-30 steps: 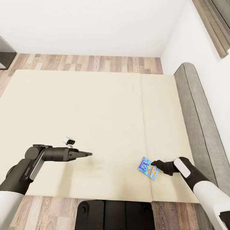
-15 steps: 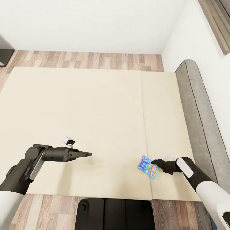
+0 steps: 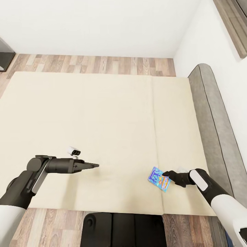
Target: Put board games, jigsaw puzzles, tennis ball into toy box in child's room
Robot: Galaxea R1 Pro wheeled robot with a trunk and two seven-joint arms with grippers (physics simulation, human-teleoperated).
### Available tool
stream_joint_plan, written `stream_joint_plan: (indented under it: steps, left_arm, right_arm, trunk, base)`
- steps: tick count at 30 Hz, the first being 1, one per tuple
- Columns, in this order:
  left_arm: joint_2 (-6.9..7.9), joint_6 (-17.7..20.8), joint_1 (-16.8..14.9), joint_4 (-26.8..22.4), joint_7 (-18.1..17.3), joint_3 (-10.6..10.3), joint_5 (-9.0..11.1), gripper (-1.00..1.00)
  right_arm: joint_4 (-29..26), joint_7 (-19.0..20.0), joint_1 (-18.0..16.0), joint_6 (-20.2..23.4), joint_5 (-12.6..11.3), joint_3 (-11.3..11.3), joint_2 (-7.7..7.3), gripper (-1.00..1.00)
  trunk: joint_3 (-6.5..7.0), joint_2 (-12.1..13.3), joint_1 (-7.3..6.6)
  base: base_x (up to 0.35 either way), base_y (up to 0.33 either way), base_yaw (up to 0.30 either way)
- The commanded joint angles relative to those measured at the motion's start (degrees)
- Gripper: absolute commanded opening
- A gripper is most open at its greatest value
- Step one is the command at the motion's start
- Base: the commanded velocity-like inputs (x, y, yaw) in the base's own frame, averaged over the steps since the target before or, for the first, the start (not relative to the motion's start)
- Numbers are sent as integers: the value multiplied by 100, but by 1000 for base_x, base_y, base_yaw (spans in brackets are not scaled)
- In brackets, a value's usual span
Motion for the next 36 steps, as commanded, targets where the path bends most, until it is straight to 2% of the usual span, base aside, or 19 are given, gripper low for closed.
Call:
stream_joint_plan:
  steps: [1,11,36]
  left_arm:
    - [4,59,-6,3,-23,-14,2,100]
    - [5,59,-6,3,-23,-14,2,100]
    - [5,59,-6,3,-23,-14,3,100]
  right_arm:
    - [-11,46,-1,7,31,-12,198,100]
    - [-17,117,-1,6,31,-11,198,100]
    - [-46,168,-1,7,31,-13,197,100]
  trunk:
    - [-7,-6,7]
    - [-3,-6,7]
    - [116,-6,7]
  base:
    - [0,0,0]
    - [0,0,0]
    - [0,0,0]
